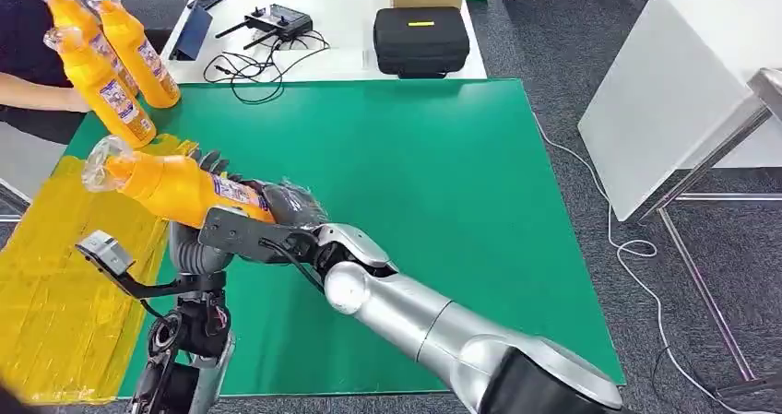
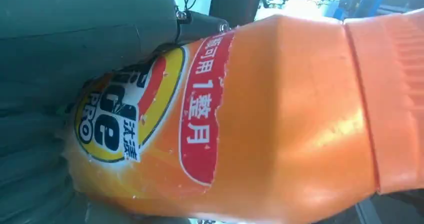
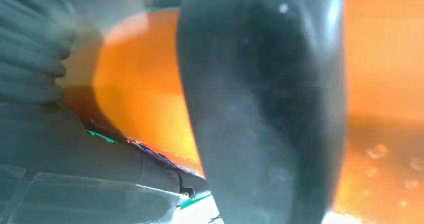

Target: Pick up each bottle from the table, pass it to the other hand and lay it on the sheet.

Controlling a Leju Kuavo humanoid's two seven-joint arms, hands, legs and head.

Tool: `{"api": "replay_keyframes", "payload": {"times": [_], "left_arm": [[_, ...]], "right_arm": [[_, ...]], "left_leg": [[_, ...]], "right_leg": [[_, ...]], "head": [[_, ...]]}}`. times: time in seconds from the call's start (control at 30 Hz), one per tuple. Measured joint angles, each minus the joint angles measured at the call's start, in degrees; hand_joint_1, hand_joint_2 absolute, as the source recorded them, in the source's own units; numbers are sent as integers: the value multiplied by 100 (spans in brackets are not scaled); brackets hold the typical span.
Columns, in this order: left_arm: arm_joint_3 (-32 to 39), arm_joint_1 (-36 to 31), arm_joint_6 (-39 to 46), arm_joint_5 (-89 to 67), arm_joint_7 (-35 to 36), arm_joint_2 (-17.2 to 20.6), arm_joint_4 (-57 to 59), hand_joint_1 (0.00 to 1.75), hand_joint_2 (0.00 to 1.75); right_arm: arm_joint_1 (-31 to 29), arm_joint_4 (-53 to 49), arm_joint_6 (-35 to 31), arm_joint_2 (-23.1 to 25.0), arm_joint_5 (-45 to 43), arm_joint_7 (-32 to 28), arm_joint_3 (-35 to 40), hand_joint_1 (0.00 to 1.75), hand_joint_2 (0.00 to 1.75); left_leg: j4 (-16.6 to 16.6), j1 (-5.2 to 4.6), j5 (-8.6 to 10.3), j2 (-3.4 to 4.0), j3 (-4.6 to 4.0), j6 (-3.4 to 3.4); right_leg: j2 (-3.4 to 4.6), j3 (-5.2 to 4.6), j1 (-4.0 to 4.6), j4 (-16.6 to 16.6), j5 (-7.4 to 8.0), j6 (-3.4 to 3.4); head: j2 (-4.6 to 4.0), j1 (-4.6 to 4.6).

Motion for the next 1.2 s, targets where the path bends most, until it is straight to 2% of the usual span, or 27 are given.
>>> {"api": "replay_keyframes", "payload": {"times": [0.17, 0.2, 0.23, 0.27, 0.3, 0.57, 0.77, 0.97, 1.07, 1.13, 1.2], "left_arm": [[40, 29, 0, 4, -75, 22, -11, 175, 175], [46, 29, 2, 0, -77, 33, -18, 175, 175], [55, 29, 11, -20, -88, 42, -17, 175, 175], [64, 26, 26, -68, -96, 55, -17, 175, 175], [70, 17, 44, -131, -109, 68, -17, 175, 175], [284, -133, 474, -818, -275, 336, 103, 175, 175], [621, -139, 958, -1855, -442, 614, 300, 175, 175], [745, -482, 2432, -3308, -549, 955, 1024, 175, 175], [741, -816, 3580, -4272, -358, 1146, 1675, 175, 175], [652, -1076, 4516, -5155, -93, 1291, 2239, 175, 175], [652, -1117, 4861, -6845, 784, 1410, 2413, 175, 175]], "right_arm": [[-8, 149, -79, 2, -35, -221, 50, 175, 175], [-8, 177, -122, 4, -35, -267, 63, 7, 175], [-5, 203, -167, 7, -35, -318, 66, 0, 175], [1, 241, -230, 13, -33, -405, 64, 0, 175], [13, 293, -276, 20, -24, -523, 55, 0, 0], [123, 250, -318, -144, 252, -1515, -532, 0, 0], [638, -965, 250, -549, 1465, -1502, -1798, 0, 0], [1278, -2291, 807, -955, 1720, -1635, -2986, 0, 0], [1479, -2783, 914, -1086, 1702, -1670, -3331, 0, 0], [1577, -3018, 972, -1147, 1681, -1683, -3455, 0, 0], [1640, -3183, 1047, -1193, 1670, -1683, -3523, 0, 0]], "left_leg": [[0, 0, 0, -1, -1, 0], [0, 0, 0, -1, -1, 0], [0, 0, 0, -1, -1, 0], [0, 0, 0, -1, -1, 0], [0, 1, 0, -1, -2, 0], [0, 0, 0, -2, -2, 0], [0, 1, 0, -7, -3, 0], [0, 0, 0, -8, -4, 0], [0, 0, 0, -7, -3, 0], [0, 1, 0, -4, -1, 0], [0, 3, 0, 6, 2, 0]], "right_leg": [[0, 0, 0, 0, 0, 0], [0, 0, 0, 1, 0, 0], [0, 0, 0, 1, 0, 0], [0, 0, 0, 1, 0, 0], [-1, 0, 0, 1, 0, 0], [-1, 1, -1, 1, 0, 0], [-5, 0, 0, 1, 0, 0], [-5, 0, -1, 0, 0, 0], [-5, 1, -1, 0, 0, 0], [-2, 1, 0, 2, 1, 0], [7, 0, 2, 3, 1, -1]], "head": [[0, 0], [0, 0], [0, 0], [0, 0], [0, 2], [0, 0], [0, 0], [0, 2], [0, 2], [0, 0], [0, -2]]}}
